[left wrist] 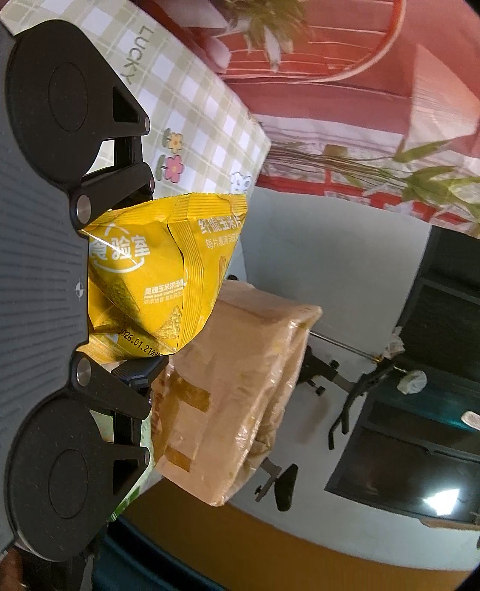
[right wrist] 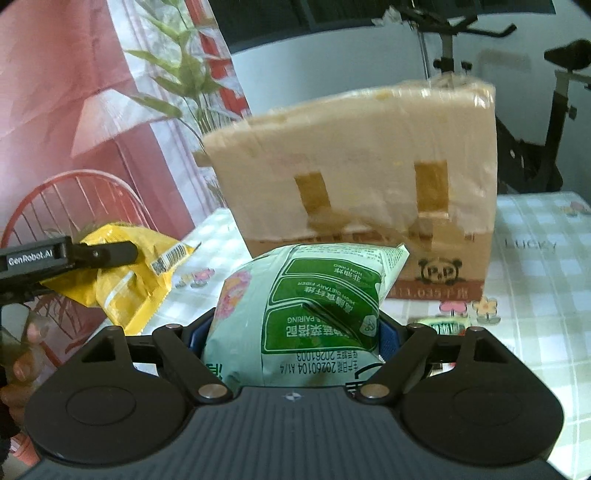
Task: Organize snacks
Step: 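Lift both bags over the box and release them inside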
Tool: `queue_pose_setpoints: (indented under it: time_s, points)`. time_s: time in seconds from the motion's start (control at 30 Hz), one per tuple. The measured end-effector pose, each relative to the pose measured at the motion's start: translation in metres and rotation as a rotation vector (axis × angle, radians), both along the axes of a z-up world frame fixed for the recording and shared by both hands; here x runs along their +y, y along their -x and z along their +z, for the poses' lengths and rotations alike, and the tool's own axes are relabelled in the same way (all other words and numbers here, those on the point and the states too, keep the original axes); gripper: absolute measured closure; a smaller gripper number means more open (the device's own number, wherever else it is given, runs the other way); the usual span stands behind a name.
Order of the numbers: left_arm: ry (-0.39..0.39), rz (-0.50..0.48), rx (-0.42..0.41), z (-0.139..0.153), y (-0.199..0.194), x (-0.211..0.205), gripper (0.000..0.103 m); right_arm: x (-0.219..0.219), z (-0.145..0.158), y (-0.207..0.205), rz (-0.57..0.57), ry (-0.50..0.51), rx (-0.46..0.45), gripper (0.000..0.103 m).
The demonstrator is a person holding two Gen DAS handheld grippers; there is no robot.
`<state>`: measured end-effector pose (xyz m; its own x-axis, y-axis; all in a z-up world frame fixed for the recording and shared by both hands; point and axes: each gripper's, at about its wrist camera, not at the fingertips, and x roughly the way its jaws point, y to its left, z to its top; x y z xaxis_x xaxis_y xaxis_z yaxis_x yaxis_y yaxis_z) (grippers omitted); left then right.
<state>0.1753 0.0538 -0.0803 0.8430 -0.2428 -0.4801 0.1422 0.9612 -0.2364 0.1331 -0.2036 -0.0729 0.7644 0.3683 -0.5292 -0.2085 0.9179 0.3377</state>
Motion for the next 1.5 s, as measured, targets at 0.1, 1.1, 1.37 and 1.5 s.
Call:
queue_pose_setpoints:
  time_s: [0.1, 1.1, 1.37, 1.5]
  points:
    - [0.003, -0.008, -0.028, 0.006, 0.002, -0.002, 0.03, 0.0, 0.011, 0.004, 0.002, 0.005, -0.039, 0.019]
    - [-0.012, -0.142, -0.225, 0.078, -0.05, -0.053, 0.03, -0.05, 0.101, -0.034, -0.09, 0.058, -0.359, 0.019]
    - [-0.104, -0.166, -0.211, 0.085, -0.128, -0.093, 0.03, -0.061, 0.104, -0.119, -0.135, 0.177, -0.366, 0.019]
    - [-0.15, -0.173, -0.176, 0.078, -0.16, -0.106, 0.029, -0.06, 0.094, -0.16, -0.127, 0.257, -0.329, 0.019]
